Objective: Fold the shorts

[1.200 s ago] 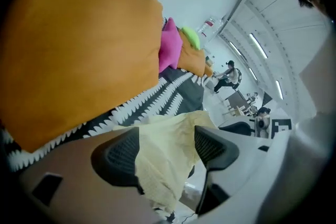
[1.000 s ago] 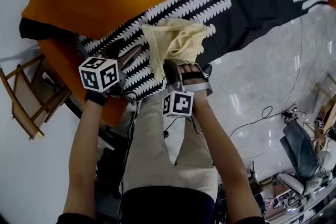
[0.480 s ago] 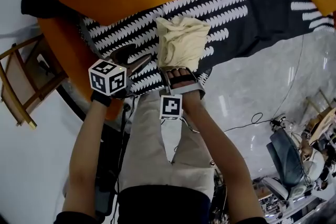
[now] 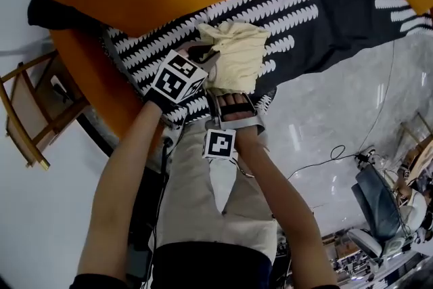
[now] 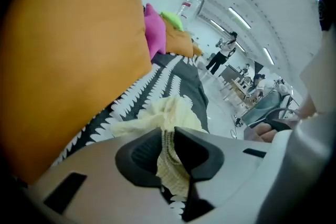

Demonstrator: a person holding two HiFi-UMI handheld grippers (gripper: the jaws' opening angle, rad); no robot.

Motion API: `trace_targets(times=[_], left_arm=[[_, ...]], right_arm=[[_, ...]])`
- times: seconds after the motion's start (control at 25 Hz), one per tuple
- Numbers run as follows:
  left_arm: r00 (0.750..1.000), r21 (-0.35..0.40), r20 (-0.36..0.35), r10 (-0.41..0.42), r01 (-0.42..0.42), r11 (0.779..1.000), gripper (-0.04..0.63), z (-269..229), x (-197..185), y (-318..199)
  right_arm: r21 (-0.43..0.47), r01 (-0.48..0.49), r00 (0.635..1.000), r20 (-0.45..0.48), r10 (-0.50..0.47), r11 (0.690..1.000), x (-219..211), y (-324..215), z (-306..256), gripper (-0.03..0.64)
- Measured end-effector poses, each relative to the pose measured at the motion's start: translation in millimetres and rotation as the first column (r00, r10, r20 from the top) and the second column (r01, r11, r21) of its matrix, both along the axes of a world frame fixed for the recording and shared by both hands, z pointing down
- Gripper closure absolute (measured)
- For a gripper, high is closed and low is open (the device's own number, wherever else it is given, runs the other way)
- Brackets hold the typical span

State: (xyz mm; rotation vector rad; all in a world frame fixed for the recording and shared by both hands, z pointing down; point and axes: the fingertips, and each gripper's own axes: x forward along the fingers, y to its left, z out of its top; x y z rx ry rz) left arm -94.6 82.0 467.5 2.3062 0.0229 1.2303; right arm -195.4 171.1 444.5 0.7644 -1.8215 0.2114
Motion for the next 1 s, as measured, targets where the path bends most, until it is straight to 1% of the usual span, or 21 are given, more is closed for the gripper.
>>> trace_targets(times=[0.08, 0.16, 0.24, 0.28, 0.32, 0.36, 0.4, 0.44, 0.48, 0.52, 0.56, 0.6, 0.68, 0.72, 0.76, 0.8, 0.84, 0.88, 0.92, 0.96, 1.0], left_arm=[[0.999, 0.035, -0.039, -0.018, 0.02, 0.999, 0.512, -9, -11, -8], [0.997, 0.029, -0.023, -0.072, 0.073, 0.997, 0.512, 1, -31, -14], [0.99, 0.003, 0.058, -0.131, 0.131, 0.991, 0.502, 29, -55, -14], [0.982, -0.015, 0.106, -0.158, 0.161, 0.987, 0.466, 41, -63, -13], [0.972, -0.034, 0.142, -0.186, 0.193, 0.981, 0.396, 48, -66, -15], [0.964, -0.045, 0.154, -0.216, 0.225, 0.973, 0.365, 46, -63, -20], [0.961, -0.038, 0.138, -0.24, 0.247, 0.968, 0.356, 36, -56, -29], [0.965, -0.007, 0.104, -0.242, 0.244, 0.97, 0.351, 21, -47, -39], [0.976, 0.045, 0.064, -0.207, 0.204, 0.978, 0.351, 3, -36, -46], [0.991, 0.105, 0.027, -0.133, 0.13, 0.986, 0.351, -15, -23, -49], [0.999, 0.159, 0.003, -0.034, 0.033, 0.987, 0.353, -29, -7, -48], [0.997, 0.2, -0.005, 0.072, -0.069, 0.977, 0.353, -39, 12, -46], [0.967, 0.248, 0.021, 0.253, -0.25, 0.936, 0.353, -37, 51, -41], [0.946, 0.263, 0.053, 0.319, -0.321, 0.91, 0.351, -28, 70, -39], [0.923, 0.268, 0.092, 0.374, -0.385, 0.883, 0.35, -16, 86, -35], [0.894, 0.258, 0.14, 0.425, -0.448, 0.856, 0.35, -1, 98, -30], [0.857, 0.239, 0.196, 0.477, -0.513, 0.824, 0.35, 15, 105, -23], [0.812, 0.224, 0.253, 0.526, -0.578, 0.785, 0.353, 30, 107, -16], [0.765, 0.227, 0.306, 0.567, -0.637, 0.737, 0.361, 43, 107, -11], [0.725, 0.254, 0.349, 0.594, -0.683, 0.684, 0.382, 55, 106, -8], [0.696, 0.297, 0.384, 0.606, -0.715, 0.633, 0.417, 67, 105, -9]], right_arm=[[0.031, -0.027, 1.0, -0.008, 0.028, 0.999, -5, -2, -2, 0.538], [0.063, -0.065, 0.998, 0.017, 0.064, 0.996, -18, -6, 2, 0.54], [0.045, -0.079, 0.996, 0.036, 0.078, 0.996, -30, -4, 15, 0.541], [0.025, -0.085, 0.995, 0.053, 0.084, 0.996, -34, -2, 21, 0.539], [0.005, -0.094, 0.992, 0.081, 0.093, 0.996, -36, 0, 22, 0.526], [-0.014, -0.103, 0.987, 0.122, 0.104, 0.995, -38, 3, 18, 0.477], [-0.03, -0.116, 0.978, 0.171, 0.119, 0.993, -37, 8, 10, 0.384], [-0.037, -0.144, 0.963, 0.224, 0.149, 0.989, -35, 14, -2, 0.34], [-0.035, -0.202, 0.938, 0.279, 0.204, 0.979, -29, 21, -14, 0.339], [-0.037, -0.29, 0.9, 0.329, 0.286, 0.956, -16, 26, -25, 0.345], [-0.057, -0.397, 0.847, 0.361, 0.389, 0.916, 3, 32, -31, 0.358], [-0.096, -0.507, 0.78, 0.371, 0.504, 0.856, 26, 38, -29, 0.369], [-0.186, -0.689, 0.621, 0.348, 0.703, 0.7, 74, 51, -9, 0.412], [-0.22, -0.746, 0.548, 0.332, 0.768, 0.628, 94, 54, 3, 0.424], [-0.241, -0.785, 0.49, 0.322, 0.81, 0.571, 110, 53, 13, 0.437], [-0.25, -0.81, 0.447, 0.322, 0.835, 0.53, 123, 48, 19, 0.438], [-0.247, -0.827, 0.419, 0.329, 0.846, 0.506, 131, 40, 23, 0.456], [-0.239, -0.836, 0.406, 0.337, 0.849, 0.495, 136, 30, 25, 0.485], [-0.235, -0.837, 0.406, 0.338, 0.849, 0.494, 135, 21, 29, 0.519], [-0.247, -0.831, 0.415, 0.324, 0.85, 0.499, 131, 18, 37, 0.525], [-0.276, -0.82, 0.423, 0.297, 0.856, 0.501, 123, 22, 52, 0.526]])
